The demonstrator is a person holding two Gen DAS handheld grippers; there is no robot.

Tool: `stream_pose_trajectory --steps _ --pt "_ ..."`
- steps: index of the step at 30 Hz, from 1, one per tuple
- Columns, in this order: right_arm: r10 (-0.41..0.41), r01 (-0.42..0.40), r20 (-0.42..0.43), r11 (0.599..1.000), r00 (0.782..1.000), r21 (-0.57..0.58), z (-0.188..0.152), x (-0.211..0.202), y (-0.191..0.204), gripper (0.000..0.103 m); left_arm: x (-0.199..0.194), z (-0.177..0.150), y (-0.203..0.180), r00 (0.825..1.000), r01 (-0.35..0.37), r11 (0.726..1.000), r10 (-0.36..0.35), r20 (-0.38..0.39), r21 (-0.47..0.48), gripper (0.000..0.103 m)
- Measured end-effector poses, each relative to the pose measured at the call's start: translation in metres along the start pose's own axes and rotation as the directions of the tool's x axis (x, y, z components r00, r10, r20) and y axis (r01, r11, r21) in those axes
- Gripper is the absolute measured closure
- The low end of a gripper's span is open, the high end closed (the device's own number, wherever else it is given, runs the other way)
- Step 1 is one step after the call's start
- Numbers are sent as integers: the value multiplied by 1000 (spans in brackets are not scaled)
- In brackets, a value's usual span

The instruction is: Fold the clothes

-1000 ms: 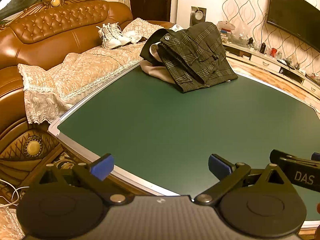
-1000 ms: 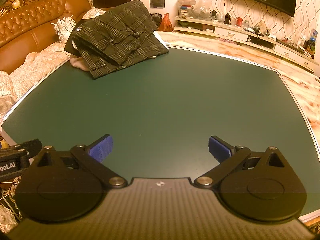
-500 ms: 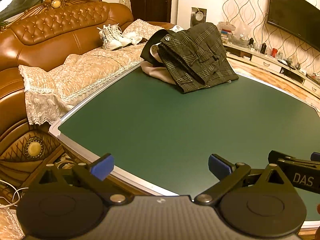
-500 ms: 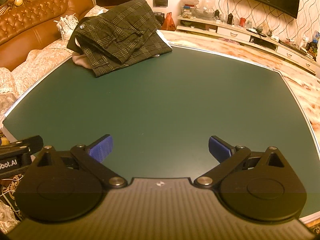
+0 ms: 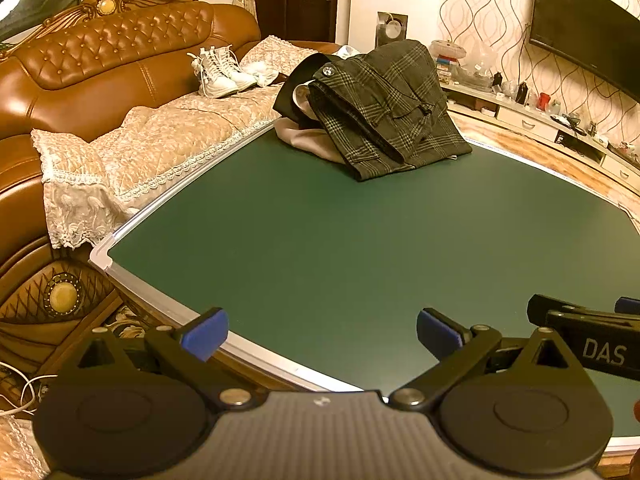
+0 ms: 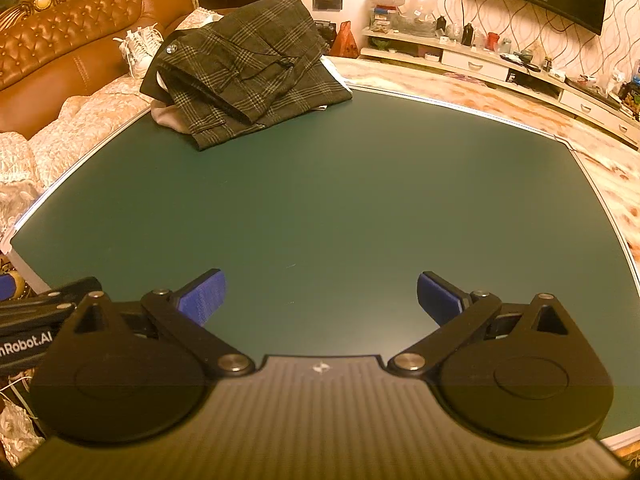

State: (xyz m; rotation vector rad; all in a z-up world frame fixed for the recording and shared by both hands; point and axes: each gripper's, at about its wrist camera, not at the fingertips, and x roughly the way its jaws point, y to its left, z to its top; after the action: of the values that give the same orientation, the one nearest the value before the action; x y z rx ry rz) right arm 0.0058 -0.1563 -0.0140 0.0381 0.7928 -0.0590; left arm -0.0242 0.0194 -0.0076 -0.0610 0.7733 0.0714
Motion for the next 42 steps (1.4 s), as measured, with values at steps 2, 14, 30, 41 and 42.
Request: stream_pose_trajectory --steps 2,14,30,41,42 --pt "-2 2 -2 1000 1000 0 0 0 0 0 0 0 0 1000 0 1000 0 -1 -1 0" --pt "2 -2 3 1000 1000 -17 -1 -1 3 0 -1 -1 1 1000 -9 1000 9 -5 -1 0" --pt "49 -49 16 999 999 -2 1 -1 0 0 11 3 4 1000 -13 1000 13 -18 -1 0" --pt "43 -43 32 999 999 -14 9 -1 13 0 38 25 6 1000 -21 1000 22 -16 20 0" --pt "35 -34 39 999 999 -27 10 0 15 0 40 29 5 1000 -20 1000 21 -13 22 0"
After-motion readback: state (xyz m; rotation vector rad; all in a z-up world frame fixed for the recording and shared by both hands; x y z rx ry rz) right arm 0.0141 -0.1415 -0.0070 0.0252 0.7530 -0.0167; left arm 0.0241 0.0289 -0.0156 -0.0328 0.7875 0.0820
